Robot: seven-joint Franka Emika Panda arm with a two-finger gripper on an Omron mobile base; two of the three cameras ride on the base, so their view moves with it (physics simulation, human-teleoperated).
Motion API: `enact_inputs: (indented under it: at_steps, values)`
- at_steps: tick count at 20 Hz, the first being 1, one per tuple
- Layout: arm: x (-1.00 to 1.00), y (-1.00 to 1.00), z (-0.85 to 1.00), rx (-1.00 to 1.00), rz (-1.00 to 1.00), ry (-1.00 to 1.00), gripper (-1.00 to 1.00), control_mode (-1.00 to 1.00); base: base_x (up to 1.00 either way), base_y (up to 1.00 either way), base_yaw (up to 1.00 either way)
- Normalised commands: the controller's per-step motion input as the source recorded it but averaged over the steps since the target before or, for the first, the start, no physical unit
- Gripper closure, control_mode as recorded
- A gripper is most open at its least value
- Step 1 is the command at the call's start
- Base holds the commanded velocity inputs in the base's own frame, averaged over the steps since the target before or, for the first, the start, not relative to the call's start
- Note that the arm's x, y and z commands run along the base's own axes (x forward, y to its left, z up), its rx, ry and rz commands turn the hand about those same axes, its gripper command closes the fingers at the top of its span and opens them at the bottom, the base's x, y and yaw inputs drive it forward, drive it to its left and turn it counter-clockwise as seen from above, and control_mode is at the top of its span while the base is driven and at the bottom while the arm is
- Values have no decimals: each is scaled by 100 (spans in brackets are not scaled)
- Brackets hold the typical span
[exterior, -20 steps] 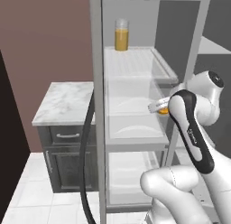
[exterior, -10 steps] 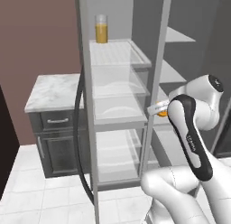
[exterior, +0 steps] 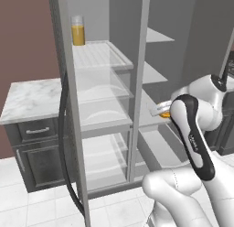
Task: Take the orange and lime from the fridge shelf and place them in the freezer drawer to begin freezing them.
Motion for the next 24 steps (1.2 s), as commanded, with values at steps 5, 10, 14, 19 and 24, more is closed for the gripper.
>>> enact_inputs:
  at_steps: [5,10,14,19,24]
  values:
    - [40,-75,-25,13,-40,24,100,-100,0,0,0]
    - [85,-73,-54,11,-49,33,100,-100,0,0,0]
    - [78,-57,-74,6,-50,32,100,-100,0,0,0]
    - [58,-49,-98,1,-41,28,100,-100,0,0,0]
    - [22,-45,-92,7,-21,25,100,-100,0,0,0]
